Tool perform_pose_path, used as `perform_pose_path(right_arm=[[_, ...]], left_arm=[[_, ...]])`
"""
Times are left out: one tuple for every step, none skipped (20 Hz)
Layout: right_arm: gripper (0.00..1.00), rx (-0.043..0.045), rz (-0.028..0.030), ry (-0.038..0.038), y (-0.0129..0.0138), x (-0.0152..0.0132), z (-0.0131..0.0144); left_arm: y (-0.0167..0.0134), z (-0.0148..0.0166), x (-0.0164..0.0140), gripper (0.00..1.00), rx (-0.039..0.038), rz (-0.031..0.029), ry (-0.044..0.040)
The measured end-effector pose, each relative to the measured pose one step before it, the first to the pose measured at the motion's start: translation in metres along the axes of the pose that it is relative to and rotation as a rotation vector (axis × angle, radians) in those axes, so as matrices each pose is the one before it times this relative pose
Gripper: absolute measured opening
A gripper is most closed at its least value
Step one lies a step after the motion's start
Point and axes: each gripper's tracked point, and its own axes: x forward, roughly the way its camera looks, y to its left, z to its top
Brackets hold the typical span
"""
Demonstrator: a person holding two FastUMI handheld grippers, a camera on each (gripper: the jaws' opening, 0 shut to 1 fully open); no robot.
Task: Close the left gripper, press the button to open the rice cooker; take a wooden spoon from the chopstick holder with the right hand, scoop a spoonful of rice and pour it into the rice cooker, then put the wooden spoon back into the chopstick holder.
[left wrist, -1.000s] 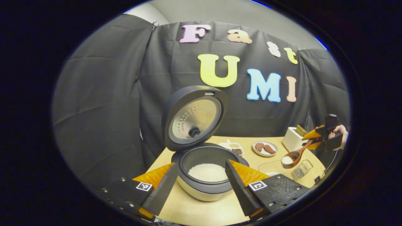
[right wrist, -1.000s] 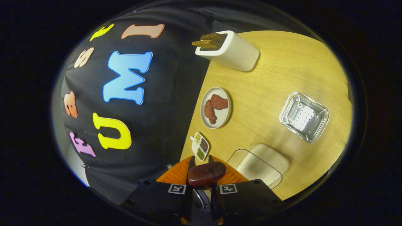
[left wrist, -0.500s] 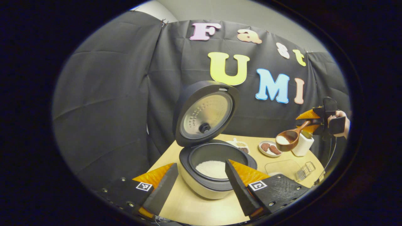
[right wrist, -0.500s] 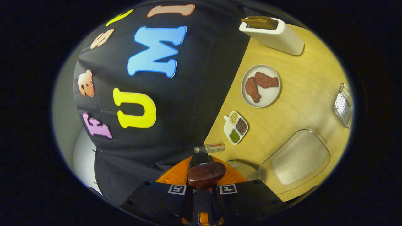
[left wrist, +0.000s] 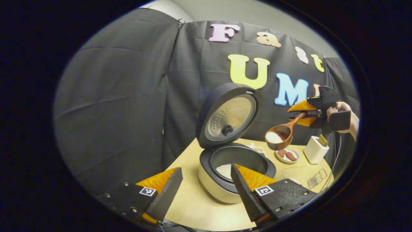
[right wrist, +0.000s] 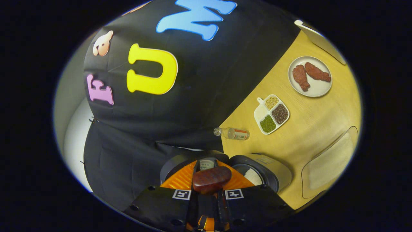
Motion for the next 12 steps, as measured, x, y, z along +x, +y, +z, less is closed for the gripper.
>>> perform_pose_path(right_arm=[[0.24,-0.04409,-0.00358,0.01141,0.00363,0.01015,-0.00606],[0.24,-0.04909,-0.00593,0.02170,0.00224,0.01054,-0.00838],[0.24,-0.05118,-0.01081,0.02292,0.00089,0.00880,-0.00811],[0.24,-0.05549,-0.01077,0.01215,0.00229,0.00665,-0.00693],[0.24,-0.06088,-0.00823,0.00551,0.00299,0.00432,-0.00487],[0.24,-0.06601,-0.00617,0.00062,0.00438,0.00530,-0.00278],[0.24,-0.06753,-0.00628,0.00159,0.00425,0.00484,-0.00294],[0.24,-0.06858,-0.00691,0.00194,0.00326,0.00542,-0.00311],[0.19,-0.06456,-0.00677,0.00040,0.00384,0.00451,-0.00278],[0.24,-0.05642,-0.00840,-0.00041,0.00423,0.00184,-0.00350],[0.24,-0.04301,-0.00660,0.00261,0.00226,0.00230,-0.00212],[0.24,-0.03399,-0.00061,0.00077,0.00230,0.00052,-0.00227]], left_arm=[[0.00560,-0.00013,-0.00003,0.95,-0.00380,0.00968,0.00017],[0.00400,0.00048,-0.00113,0.94,-0.00298,0.00838,-0.00039],[0.00318,-0.00211,-0.00177,0.94,-0.00228,0.00805,-0.00183],[0.00307,0.00088,0.00122,0.94,-0.00064,0.00902,-0.00094],[0.00539,0.00212,-0.00033,0.94,0.00055,0.01562,-0.00368],[0.00492,-0.00165,0.00026,0.94,-0.00261,0.01209,-0.00289],[0.00428,0.00192,-0.00035,0.94,-0.00424,0.00815,0.00215],[0.00471,0.00290,-0.00161,0.94,-0.00417,0.00873,0.00014],[0.00490,0.00087,-0.00198,0.94,-0.00298,0.00737,-0.00296],[0.00302,-0.00023,-0.00088,0.94,-0.00094,0.00709,-0.00255],[0.00413,-0.00008,-0.00076,0.94,0.00103,0.00721,0.00016],[0.00159,-0.00035,-0.00103,0.94,0.00121,0.00578,0.00077]])
